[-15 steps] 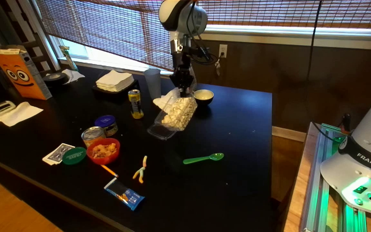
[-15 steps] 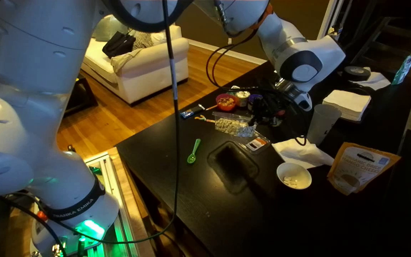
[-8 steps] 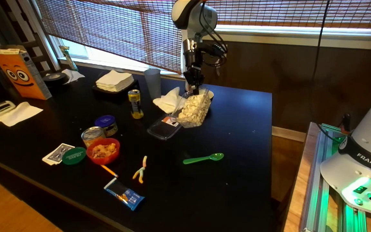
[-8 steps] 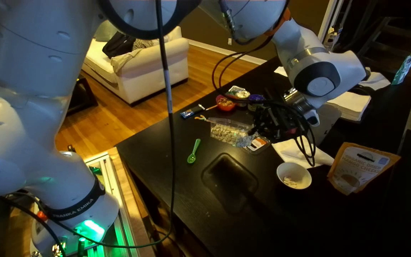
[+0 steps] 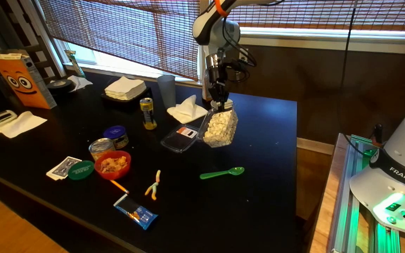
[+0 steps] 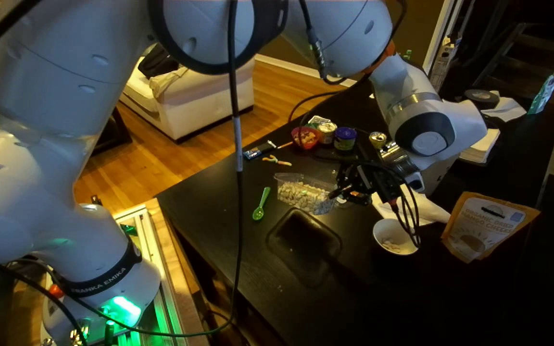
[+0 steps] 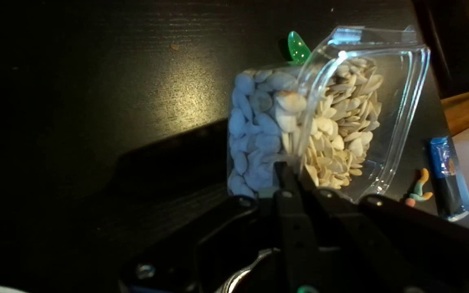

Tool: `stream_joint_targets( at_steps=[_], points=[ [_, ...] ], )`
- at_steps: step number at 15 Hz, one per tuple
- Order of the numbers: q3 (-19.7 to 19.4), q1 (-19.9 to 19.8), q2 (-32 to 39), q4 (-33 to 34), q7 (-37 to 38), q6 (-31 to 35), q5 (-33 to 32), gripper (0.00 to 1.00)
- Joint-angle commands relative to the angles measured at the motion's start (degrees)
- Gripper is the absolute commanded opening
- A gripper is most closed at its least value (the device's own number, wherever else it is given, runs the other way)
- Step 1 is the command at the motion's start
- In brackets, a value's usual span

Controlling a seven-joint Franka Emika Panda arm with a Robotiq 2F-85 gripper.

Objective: Remove the clear lunchbox from the clear lid and out it on the table

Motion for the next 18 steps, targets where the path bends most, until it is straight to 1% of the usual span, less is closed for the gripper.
stream_joint_targets(
  at_steps=[1,8,9,11,15,17,18],
  points=[
    [0.0,0.1,2.2,1.4,-2.1,-0.3,-0.7,0.01],
    [1.2,-0.6,4.0,1.7,-5.3,2.1,0.5,0.01],
    [1.3,-0.7,4.1,1.7,-5.4,2.6,0.8,0.27],
    [1.6,-0.7,4.0,1.5,-6.0,3.4,0.9,0.36],
    [1.5,0.0,2.7,0.4,-6.4,5.5,0.2,0.64],
    [1.4,0.9,1.2,-1.1,-5.3,8.6,0.1,0.77],
    [1.3,1.5,0.0,-2.7,-3.7,11.8,0.7,0.84]
  ],
)
